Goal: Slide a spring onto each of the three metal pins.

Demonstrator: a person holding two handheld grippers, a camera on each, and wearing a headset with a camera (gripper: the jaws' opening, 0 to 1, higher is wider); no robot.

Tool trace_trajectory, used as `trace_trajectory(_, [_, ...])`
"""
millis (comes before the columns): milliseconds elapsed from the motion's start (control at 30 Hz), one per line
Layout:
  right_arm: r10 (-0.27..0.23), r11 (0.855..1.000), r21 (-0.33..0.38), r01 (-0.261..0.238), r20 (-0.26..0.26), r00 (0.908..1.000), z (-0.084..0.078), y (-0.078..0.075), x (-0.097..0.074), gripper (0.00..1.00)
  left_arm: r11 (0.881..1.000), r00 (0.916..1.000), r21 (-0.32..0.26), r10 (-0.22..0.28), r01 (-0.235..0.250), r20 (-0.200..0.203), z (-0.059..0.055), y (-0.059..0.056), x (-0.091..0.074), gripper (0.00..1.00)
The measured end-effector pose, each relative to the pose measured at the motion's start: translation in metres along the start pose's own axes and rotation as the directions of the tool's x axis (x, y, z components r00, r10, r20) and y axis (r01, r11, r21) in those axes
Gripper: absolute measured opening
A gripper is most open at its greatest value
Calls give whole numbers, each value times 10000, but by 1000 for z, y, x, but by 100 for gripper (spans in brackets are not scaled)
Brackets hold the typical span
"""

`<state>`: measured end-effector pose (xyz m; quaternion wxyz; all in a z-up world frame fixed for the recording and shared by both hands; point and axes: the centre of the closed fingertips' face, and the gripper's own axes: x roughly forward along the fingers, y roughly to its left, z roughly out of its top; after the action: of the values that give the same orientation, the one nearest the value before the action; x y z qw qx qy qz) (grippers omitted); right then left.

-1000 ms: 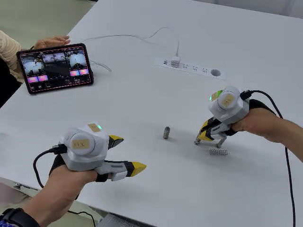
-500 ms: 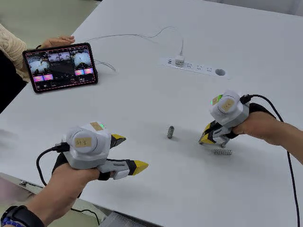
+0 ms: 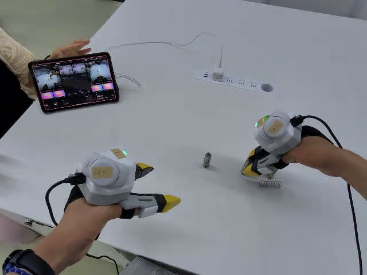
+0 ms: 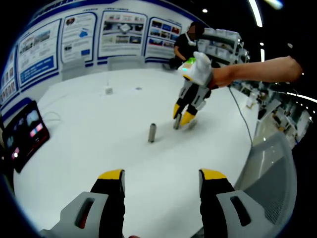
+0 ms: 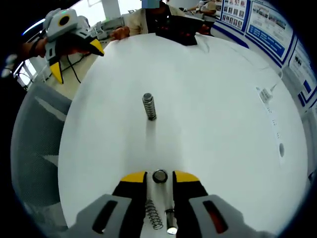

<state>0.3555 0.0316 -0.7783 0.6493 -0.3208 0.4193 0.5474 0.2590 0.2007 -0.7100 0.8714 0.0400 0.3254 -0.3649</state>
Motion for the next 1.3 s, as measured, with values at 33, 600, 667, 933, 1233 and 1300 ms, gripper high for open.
trace_trajectory(33, [-16, 10000, 41, 16, 28, 10000, 0, 0, -1, 24, 10000, 10000, 5, -6, 6, -6, 0, 0, 0, 62])
trace_trajectory(600, [-352, 9981, 518, 333, 367, 9987, 5, -2, -14, 48, 10000, 10000, 19, -81, 81, 43, 1, -3, 1, 62])
trace_trajectory(667, [-389, 9978, 552, 367, 397, 9985, 5, -3, -15, 50, 10000, 10000, 19, -78, 78, 49, 1, -3, 0, 62])
trace_trajectory(933, [-640, 9938, 954, 577, 642, 9959, 1, 3, -21, 57, 9999, 9999, 52, -130, 130, 72, 2, -4, 1, 62])
trace_trajectory(1233, [-1027, 9875, 1276, 921, 792, 9916, -5, 4, -33, 61, 9998, 9998, 90, -191, 190, 100, 4, -6, 2, 63])
trace_trajectory(1300, [-1109, 9861, 1332, 992, 834, 9903, -6, 5, -37, 62, 9998, 9997, 86, -203, 202, 115, 4, -6, 2, 63])
